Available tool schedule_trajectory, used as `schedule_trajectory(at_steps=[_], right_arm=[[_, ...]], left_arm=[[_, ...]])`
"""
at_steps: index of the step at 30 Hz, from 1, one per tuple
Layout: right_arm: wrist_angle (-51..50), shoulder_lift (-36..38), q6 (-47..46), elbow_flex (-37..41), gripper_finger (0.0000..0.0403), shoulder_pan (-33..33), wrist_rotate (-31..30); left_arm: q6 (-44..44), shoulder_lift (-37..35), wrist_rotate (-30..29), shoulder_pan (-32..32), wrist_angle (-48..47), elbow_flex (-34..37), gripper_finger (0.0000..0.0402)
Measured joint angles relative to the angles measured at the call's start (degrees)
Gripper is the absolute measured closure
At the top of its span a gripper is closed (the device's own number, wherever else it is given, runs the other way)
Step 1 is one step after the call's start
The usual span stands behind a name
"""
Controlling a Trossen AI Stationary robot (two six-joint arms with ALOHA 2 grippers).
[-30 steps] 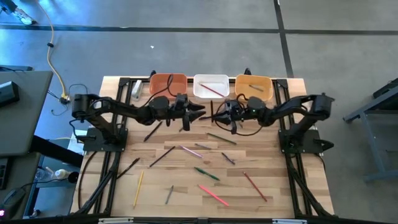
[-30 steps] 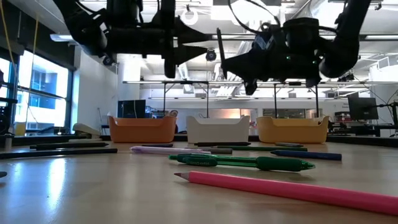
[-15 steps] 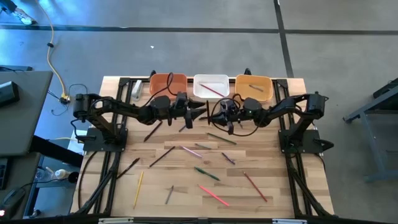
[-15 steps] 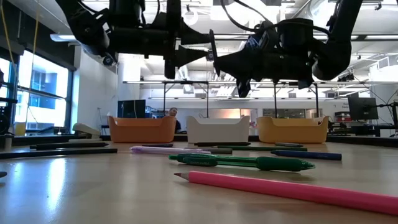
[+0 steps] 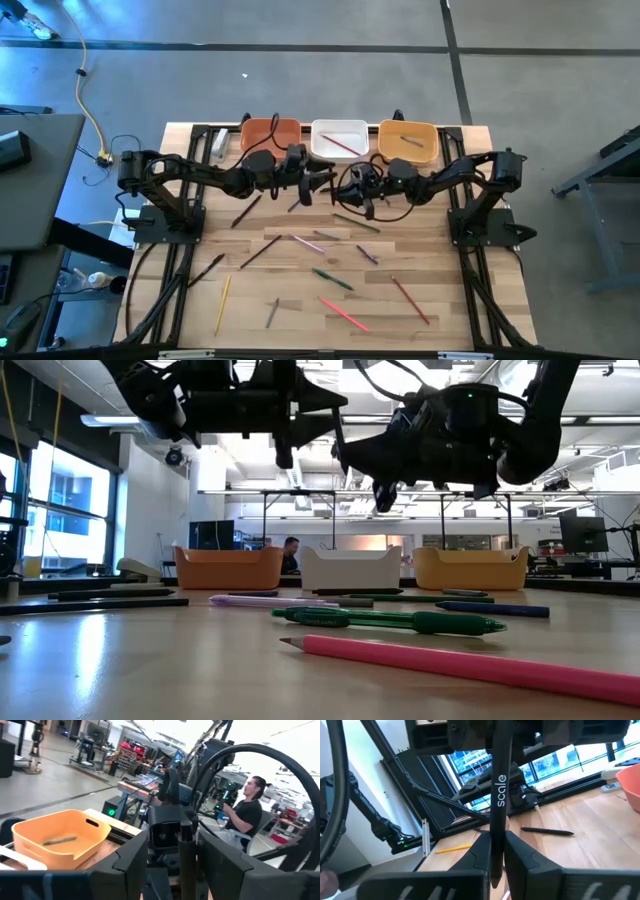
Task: Sort crayons/erasers/pens/pencils in bins
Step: Put the middle right black pen into the orange bin
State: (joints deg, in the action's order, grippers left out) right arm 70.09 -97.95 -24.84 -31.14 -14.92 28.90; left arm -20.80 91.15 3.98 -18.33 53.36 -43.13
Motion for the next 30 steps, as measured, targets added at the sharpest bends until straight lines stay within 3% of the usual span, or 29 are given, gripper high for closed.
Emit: schedule_trajectory(at_steps=[6, 10, 19, 25, 30], right_arm=[[-0.1, 0.0, -0.2, 0.0, 0.0384, 0.0, 0.1], [-0.3, 0.0, 0.8, 0.0, 0.0357, 0.0, -0.5], [-1.4, 0.0, 1.9, 0.0, 0.0244, 0.3, -3.9], [-4.3, 0.0, 3.8, 0.1, 0.0189, -0.4, -4.9], [-6.1, 0.0, 5.9, 0.1, 0.0186, -0.5, -5.5]], left_arm=[[1.6, 0.0, 1.3, 0.2, 0.0, 0.0, 0.0316], [3.4, -0.1, 1.6, 0.5, 0.1, 0.0, 0.0368], [7.1, -2.3, 3.5, -1.3, -2.8, -0.1, 0.0374], [14.9, -9.0, 1.1, -2.7, -20.9, -4.0, 0.0374], [21.7, -14.3, -5.7, -4.5, -42.8, -9.4, 0.0374]])
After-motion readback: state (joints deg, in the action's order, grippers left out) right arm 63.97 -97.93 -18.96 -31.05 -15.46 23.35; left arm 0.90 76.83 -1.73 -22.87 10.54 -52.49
